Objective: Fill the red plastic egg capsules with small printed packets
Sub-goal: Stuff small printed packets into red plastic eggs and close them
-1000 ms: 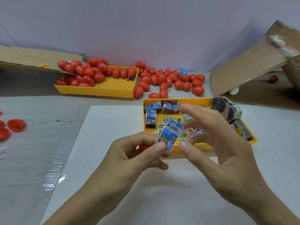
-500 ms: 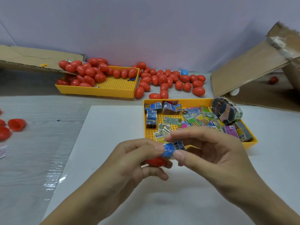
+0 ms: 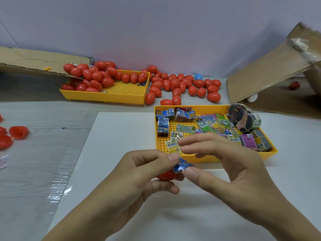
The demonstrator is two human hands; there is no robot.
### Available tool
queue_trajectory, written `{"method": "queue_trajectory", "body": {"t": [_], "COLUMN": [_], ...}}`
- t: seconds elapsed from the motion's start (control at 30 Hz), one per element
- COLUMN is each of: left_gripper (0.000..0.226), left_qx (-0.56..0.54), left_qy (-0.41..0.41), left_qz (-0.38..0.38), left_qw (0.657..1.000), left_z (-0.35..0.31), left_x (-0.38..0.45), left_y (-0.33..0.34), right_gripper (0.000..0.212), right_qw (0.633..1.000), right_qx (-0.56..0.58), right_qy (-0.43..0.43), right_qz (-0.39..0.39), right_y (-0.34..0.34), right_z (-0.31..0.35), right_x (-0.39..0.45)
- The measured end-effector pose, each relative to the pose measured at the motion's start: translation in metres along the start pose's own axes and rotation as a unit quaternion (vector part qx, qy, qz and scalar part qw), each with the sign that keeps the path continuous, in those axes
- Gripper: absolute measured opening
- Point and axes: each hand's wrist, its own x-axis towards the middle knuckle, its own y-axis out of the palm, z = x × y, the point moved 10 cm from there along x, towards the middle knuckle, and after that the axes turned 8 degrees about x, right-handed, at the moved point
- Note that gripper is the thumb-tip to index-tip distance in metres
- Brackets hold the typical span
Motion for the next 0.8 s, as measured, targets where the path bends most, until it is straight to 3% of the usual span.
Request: {"method": "queue_trajectory", "body": {"t": [0.27,0.4,0.57,0.67,0.8], "left_gripper": [0.035,0.041,0.051,0.054,0.042], "left_qx": [-0.021,-0.021,-0.002,0.032,0.083], "left_qy": [-0.006,-0.007,-0.006,0.011,0.048], "left_qz": [0.009,0.011,0.005,-0.017,-0.044], "left_qw": [1.0,1.0,1.0,0.999,0.994], "left_z": [0.001,0.001,0.002,0.0,-0.004], "left_x": [0.0,0.0,0.001,0.001,0.0], "left_y": [0.001,0.001,0.001,-0.002,-0.003], "right_gripper": [0.017,0.018,0.016,0.018,0.032], "right_qw": [0.991,0.99,0.997,0.997,0.988], "right_qx": [0.102,0.099,0.042,-0.073,-0.14], "right_qy": [0.083,0.096,0.067,-0.006,-0.064], "right_qz": [0.031,0.02,-0.014,-0.002,0.006], "right_y": [0.001,-0.004,-0.012,-0.008,0.0], "right_z": [-0.015,-0.017,-0.012,0.003,0.016], "right_x": [0.001,0.001,0.001,0.001,-0.002]}}
